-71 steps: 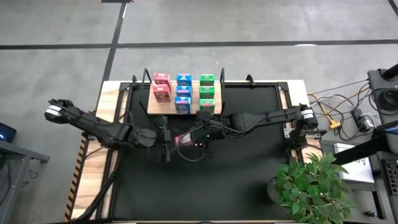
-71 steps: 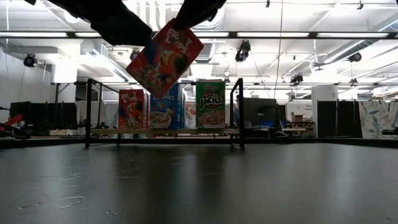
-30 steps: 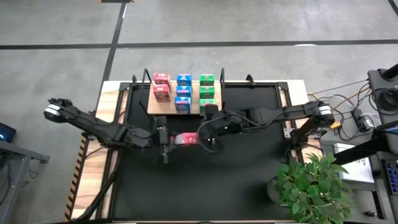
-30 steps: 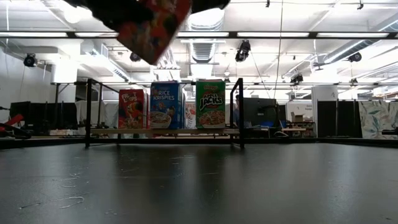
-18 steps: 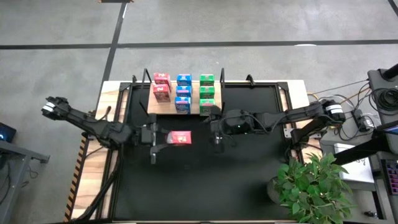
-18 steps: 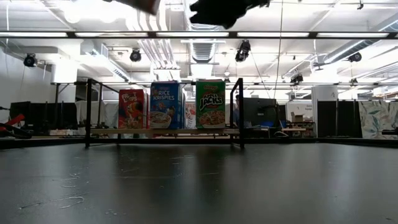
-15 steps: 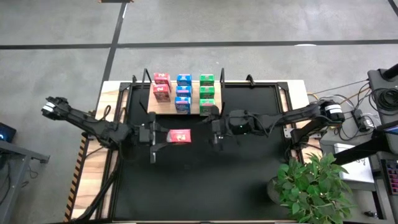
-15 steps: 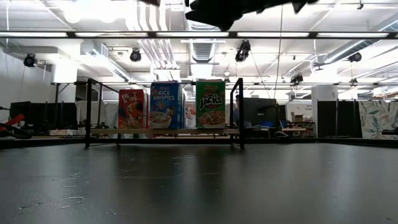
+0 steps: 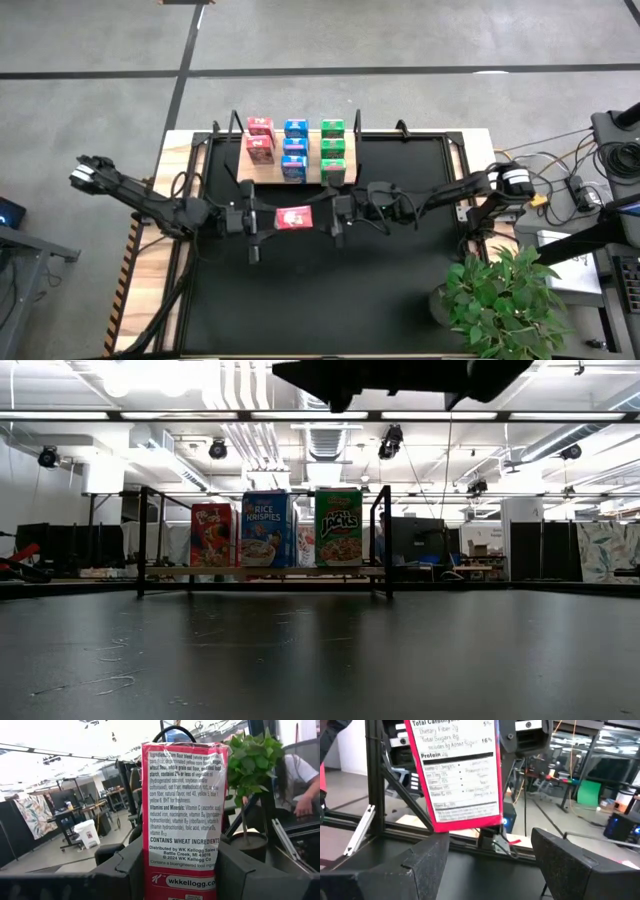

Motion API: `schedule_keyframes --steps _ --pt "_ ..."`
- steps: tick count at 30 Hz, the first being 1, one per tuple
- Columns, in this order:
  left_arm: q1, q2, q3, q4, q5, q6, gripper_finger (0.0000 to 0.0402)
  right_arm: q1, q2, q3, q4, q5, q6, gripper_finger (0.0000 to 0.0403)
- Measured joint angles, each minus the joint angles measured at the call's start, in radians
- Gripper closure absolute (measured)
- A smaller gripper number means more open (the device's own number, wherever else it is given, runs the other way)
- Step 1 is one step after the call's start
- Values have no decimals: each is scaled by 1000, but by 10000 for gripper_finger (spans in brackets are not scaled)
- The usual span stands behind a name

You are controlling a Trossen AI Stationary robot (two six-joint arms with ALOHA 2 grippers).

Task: Stack cereal on shelf
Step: Put the red cereal box on the shelf aligned with the other red cereal boxes

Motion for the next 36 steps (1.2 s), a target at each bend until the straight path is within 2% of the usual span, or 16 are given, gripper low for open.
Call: schedule_keyframes --steps 5,10,16,30,36 --pt "0 2 0 -10 -33 0 250 -2 9 9 1 -8 -18 131" --pt "0 0 0 -56 -70 8 250 -3 8 9 2 -72 -16 131" --pt "0 2 0 -58 -76 0 250 -3 9 9 42 -80 -29 138" --pt "3 6 0 -46 -71 -11 250 -3 9 9 75 -77 -79 227" --pt "3 5 0 -63 -70 -28 250 -3 9 9 59 -78 -84 249"
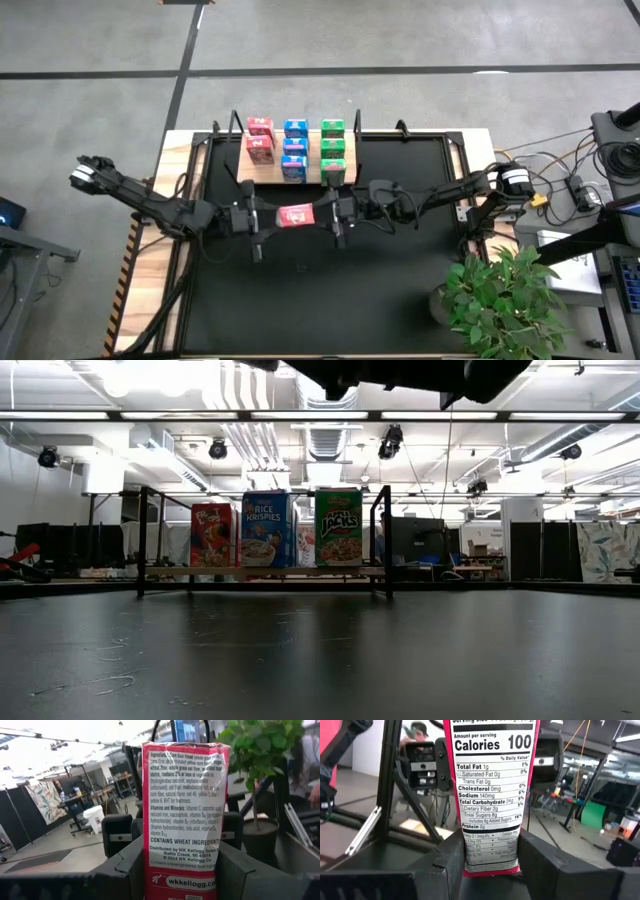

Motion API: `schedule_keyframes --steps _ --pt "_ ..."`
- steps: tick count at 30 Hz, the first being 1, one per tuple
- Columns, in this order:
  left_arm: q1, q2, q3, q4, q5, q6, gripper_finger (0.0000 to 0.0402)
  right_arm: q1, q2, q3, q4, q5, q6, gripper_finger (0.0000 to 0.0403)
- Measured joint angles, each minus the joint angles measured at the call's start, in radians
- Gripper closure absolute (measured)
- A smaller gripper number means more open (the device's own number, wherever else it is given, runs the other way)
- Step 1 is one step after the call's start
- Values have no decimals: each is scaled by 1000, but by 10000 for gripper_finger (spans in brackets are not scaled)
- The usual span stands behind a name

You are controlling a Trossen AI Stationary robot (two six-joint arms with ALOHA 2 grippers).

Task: Stack cereal on shelf
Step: Put the red cereal box on the shelf aligned with the other red cereal boxes

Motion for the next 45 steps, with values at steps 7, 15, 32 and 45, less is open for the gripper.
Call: schedule_keyframes --steps 7,15,32,45 --pt "-2 -44 0 -118 -2 -58 214 -2 -35 2 -135 7 -24 254" --pt "-2 -109 35 -298 -13 -130 148 -1 -100 2 -413 82 -26 255" --pt "61 144 371 -738 -5 -214 141 -1 -99 -1 -586 215 -12 255" --pt "82 337 635 -1092 1 -255 167 -1 -99 0 -591 215 -19 255"
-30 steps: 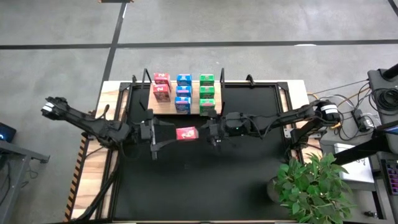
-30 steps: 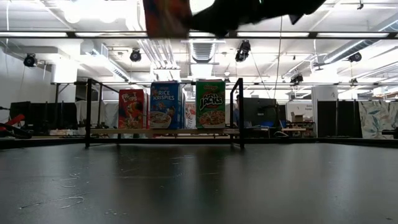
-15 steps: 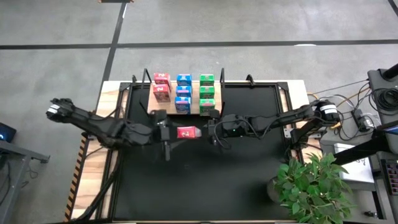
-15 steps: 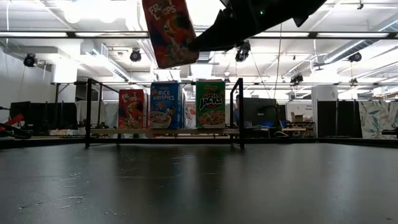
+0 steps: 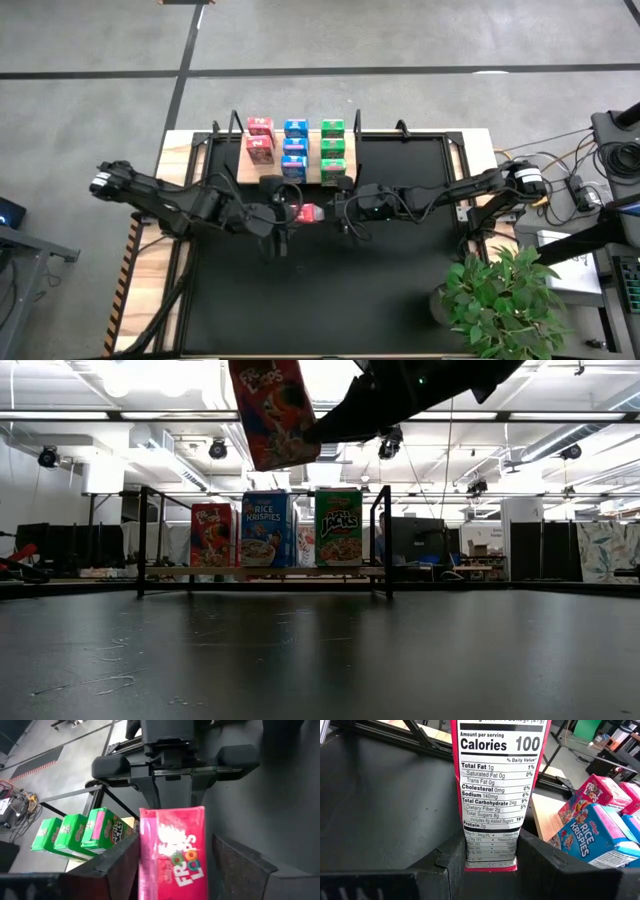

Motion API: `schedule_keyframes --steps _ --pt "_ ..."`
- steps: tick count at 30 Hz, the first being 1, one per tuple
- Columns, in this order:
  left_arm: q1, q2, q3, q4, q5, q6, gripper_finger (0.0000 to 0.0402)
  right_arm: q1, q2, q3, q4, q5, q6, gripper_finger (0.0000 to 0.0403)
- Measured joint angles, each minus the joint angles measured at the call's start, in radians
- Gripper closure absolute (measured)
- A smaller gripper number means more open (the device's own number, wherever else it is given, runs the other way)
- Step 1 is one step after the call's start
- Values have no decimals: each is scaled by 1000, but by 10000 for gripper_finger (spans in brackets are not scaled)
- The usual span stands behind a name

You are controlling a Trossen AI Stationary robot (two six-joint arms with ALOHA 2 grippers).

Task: Stack cereal on shelf
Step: Put the red cereal box on the shelf aligned with the other red cereal boxes

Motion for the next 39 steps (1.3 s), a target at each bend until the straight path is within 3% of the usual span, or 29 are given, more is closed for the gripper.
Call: schedule_keyframes --steps 9,16,22,32,39 --pt "5 11 13 -27 -3 -15 226 0 0 0 -1 -1 -8 255" --pt "5 11 22 -33 -5 -11 247 0 0 0 8 -2 15 252" --pt "10 11 17 -59 -7 11 249 0 -4 0 7 -11 45 209" --pt "41 -119 -5 -442 -49 11 249 0 -79 2 -28 -12 91 134" --pt "207 -247 -98 -427 -13 92 249 0 -106 2 -56 -25 100 112"
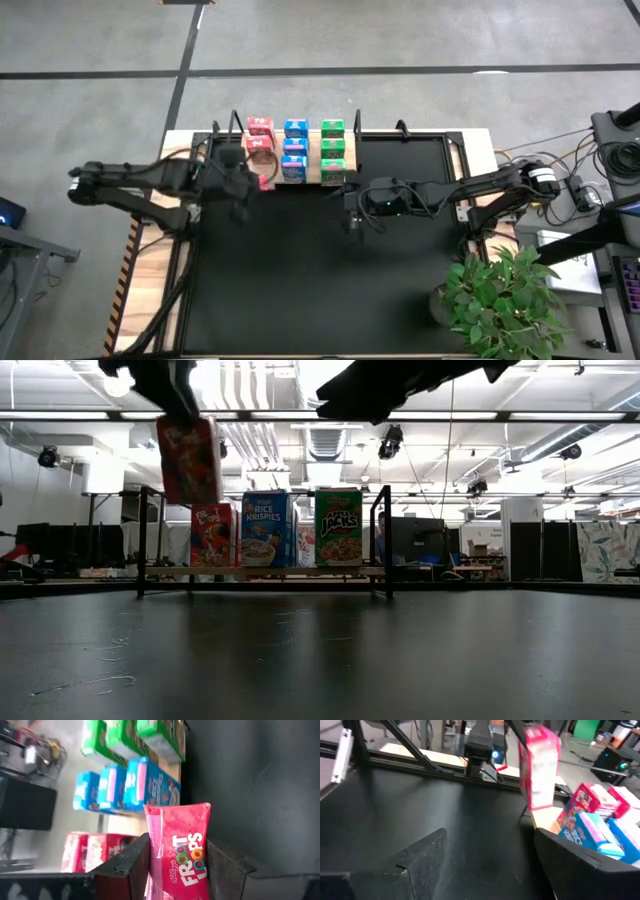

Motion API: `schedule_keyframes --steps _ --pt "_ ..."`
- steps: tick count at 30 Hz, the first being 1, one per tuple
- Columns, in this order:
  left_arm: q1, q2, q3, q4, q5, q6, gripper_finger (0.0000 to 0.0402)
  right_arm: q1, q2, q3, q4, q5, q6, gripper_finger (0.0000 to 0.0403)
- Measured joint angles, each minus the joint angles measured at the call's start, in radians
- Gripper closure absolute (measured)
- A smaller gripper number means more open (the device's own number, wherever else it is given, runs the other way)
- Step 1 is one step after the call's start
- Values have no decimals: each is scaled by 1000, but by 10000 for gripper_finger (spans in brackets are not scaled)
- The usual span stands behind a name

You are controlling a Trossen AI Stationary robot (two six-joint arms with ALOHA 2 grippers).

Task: Stack cereal on shelf
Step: Put the red cereal box on the shelf aligned with the other red cereal boxes

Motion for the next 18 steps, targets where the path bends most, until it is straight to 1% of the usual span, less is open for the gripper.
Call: schedule_keyframes --steps 5,8,11,15,18 --pt "191 -38 -97 112 129 143 249 0 -3 0 -8 -12 0 108" --pt "291 -36 -141 179 195 228 249 0 -3 0 -17 -12 4 110" --pt "380 -17 -159 207 255 281 249 0 -3 0 -22 -12 6 110" --pt "464 23 -161 218 340 323 249 0 -3 0 -25 -12 10 106" --pt "494 57 -161 219 355 346 249 0 -3 0 -26 -13 11 106"
